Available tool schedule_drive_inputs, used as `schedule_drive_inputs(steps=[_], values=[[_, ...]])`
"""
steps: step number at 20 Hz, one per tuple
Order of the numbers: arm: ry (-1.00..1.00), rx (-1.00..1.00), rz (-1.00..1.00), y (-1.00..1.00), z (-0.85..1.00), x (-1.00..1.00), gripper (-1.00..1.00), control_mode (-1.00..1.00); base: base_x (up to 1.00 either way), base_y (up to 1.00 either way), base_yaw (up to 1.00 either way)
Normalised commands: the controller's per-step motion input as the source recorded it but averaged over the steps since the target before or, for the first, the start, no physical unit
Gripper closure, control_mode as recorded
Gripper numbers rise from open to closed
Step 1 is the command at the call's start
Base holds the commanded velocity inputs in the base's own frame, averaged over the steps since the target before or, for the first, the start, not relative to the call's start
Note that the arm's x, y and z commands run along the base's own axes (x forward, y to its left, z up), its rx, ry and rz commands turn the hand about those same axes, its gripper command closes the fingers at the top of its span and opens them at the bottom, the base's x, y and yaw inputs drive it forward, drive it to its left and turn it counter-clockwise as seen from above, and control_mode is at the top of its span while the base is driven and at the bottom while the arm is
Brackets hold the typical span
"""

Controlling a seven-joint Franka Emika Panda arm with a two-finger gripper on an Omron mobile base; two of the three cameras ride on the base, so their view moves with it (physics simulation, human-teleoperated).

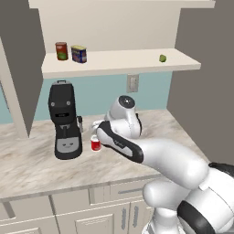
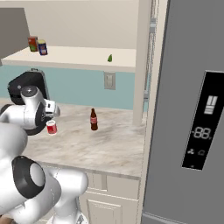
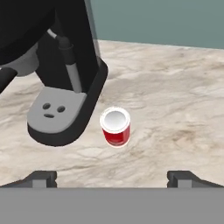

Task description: Pick the cans from the counter and place them in their designated side in the cabinet.

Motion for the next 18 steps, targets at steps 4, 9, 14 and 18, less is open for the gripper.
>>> schedule_drive_inputs(steps=[4,9,14,18], values=[[0.01,0.0,0.0,0.05,-0.15,0.17,-1.0,-1.0,0.0,0.0,0.0],[0.0,0.0,0.0,0.05,-0.15,0.16,-1.0,-1.0,0.0,0.0,0.0],[0.0,0.0,0.0,0.05,-0.14,0.16,-1.0,-1.0,0.0,0.0,0.0],[0.0,0.0,0.0,0.05,-0.15,0.15,-1.0,-1.0,0.0,0.0,0.0]])
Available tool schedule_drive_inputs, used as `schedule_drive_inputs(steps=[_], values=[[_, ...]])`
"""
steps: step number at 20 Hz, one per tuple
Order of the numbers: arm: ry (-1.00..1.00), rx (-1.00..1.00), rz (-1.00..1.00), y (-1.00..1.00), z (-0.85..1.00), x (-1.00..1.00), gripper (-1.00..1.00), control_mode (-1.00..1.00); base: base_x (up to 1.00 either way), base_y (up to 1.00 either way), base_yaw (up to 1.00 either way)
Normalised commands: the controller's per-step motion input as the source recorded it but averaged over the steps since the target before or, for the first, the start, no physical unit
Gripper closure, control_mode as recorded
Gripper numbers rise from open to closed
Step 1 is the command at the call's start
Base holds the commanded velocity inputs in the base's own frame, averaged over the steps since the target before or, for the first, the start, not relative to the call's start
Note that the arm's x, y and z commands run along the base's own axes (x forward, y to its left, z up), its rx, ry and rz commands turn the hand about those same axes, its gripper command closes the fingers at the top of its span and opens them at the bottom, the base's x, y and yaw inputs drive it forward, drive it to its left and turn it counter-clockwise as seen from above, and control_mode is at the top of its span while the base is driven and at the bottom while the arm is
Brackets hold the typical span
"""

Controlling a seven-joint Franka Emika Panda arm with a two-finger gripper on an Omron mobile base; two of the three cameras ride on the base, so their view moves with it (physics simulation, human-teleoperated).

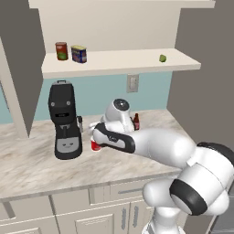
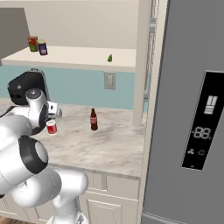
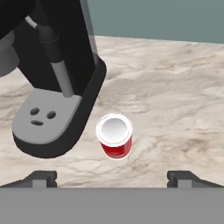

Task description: Pick the cans from the counter and place them in their designated side in the cabinet.

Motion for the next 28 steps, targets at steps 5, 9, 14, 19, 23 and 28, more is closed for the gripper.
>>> schedule_drive_inputs(steps=[5,9,14,19,23,28], values=[[0.0,0.0,0.0,0.07,-0.15,0.14,-1.0,-1.0,0.0,0.0,0.0],[0.0,0.0,0.0,0.08,-0.15,0.13,-1.0,-1.0,0.0,0.0,0.0],[0.0,-0.01,0.0,0.04,-0.14,0.11,-1.0,-1.0,0.0,0.0,0.0],[0.0,-0.02,0.0,0.0,-0.13,0.02,-1.0,-1.0,0.0,0.0,0.0],[0.01,-0.01,0.0,0.0,-0.14,0.04,-1.0,-1.0,0.0,0.0,0.0],[0.01,-0.01,0.0,0.02,-0.15,0.07,-1.0,-1.0,0.0,0.0,0.0]])
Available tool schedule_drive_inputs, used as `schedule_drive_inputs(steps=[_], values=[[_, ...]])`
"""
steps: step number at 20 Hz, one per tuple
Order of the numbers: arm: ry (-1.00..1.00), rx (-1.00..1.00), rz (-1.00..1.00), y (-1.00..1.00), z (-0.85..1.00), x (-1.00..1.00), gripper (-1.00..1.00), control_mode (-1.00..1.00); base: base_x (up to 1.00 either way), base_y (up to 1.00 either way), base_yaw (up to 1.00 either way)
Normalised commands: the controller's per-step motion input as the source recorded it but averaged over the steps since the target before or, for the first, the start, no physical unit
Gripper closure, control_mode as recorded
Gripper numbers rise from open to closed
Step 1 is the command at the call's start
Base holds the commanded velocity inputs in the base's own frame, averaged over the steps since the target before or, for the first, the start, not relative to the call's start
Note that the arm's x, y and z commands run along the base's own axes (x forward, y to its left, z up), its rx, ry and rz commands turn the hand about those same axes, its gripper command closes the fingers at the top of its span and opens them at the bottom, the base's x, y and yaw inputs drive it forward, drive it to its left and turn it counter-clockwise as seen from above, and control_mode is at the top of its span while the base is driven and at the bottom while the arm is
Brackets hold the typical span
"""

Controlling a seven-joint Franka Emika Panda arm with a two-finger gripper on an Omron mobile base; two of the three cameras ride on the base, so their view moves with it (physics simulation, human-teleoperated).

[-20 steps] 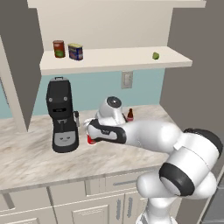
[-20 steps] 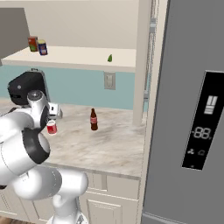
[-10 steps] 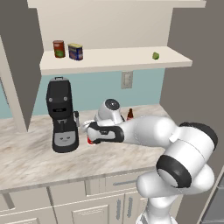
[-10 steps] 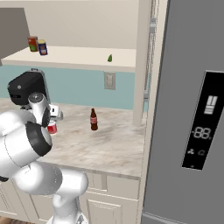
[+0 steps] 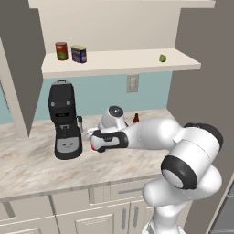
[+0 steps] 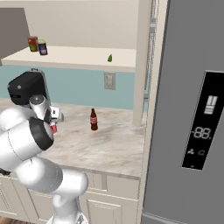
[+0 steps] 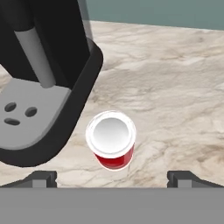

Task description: Pick the cans from the counter and place them in their designated side in the cabinet.

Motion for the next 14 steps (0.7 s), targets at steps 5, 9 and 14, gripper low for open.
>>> schedule_drive_inputs(steps=[5,9,14], values=[[0.02,-0.01,0.0,0.02,-0.15,0.09,-1.0,-1.0,0.0,0.0,0.0],[0.01,0.0,0.0,0.03,-0.14,0.1,-1.0,-1.0,0.0,0.0,0.0],[0.01,-0.01,0.0,0.05,-0.14,0.12,-1.0,-1.0,0.0,0.0,0.0]])
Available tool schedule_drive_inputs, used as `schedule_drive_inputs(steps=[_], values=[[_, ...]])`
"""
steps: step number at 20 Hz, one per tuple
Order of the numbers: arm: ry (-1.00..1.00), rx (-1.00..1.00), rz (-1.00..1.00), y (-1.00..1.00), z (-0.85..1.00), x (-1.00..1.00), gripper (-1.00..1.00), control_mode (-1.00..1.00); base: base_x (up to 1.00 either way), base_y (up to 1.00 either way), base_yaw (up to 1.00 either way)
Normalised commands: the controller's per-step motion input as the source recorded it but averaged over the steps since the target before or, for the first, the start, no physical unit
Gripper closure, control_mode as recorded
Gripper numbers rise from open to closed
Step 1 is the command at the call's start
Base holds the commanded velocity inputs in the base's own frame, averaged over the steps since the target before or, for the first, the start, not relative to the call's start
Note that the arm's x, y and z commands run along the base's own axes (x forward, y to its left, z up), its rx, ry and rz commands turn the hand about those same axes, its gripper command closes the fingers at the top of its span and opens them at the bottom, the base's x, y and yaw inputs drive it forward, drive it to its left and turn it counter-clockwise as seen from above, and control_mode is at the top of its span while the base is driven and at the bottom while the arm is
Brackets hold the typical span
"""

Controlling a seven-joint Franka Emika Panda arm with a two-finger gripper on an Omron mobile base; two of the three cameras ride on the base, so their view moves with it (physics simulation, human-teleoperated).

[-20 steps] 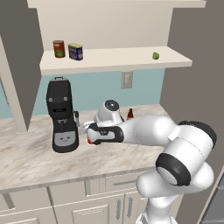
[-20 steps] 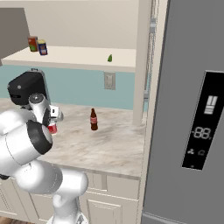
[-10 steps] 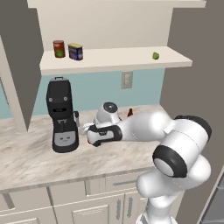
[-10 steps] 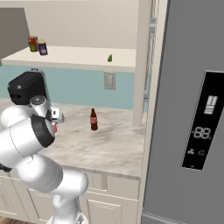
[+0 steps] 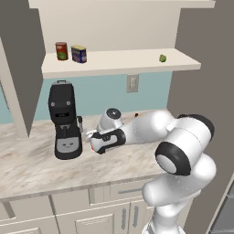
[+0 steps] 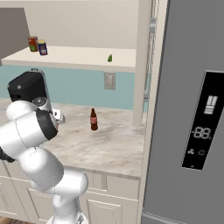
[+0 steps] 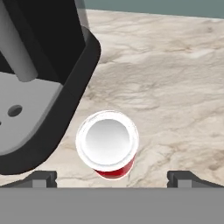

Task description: Pick the cans from the counter and place them in their designated side in the cabinet.

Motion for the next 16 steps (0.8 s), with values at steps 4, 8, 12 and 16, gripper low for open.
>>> schedule_drive_inputs(steps=[4,8,12,16], values=[[0.01,-0.01,0.0,0.09,-0.15,0.16,-1.0,-1.0,0.0,0.0,0.0],[0.01,-0.01,0.0,0.1,-0.15,0.17,-1.0,-1.0,0.0,0.0,0.0],[0.01,-0.01,0.0,0.12,-0.14,0.19,-1.0,-1.0,0.0,0.0,0.0],[0.0,0.0,0.0,0.11,-0.13,0.2,-1.0,-1.0,0.0,0.0,0.0]])
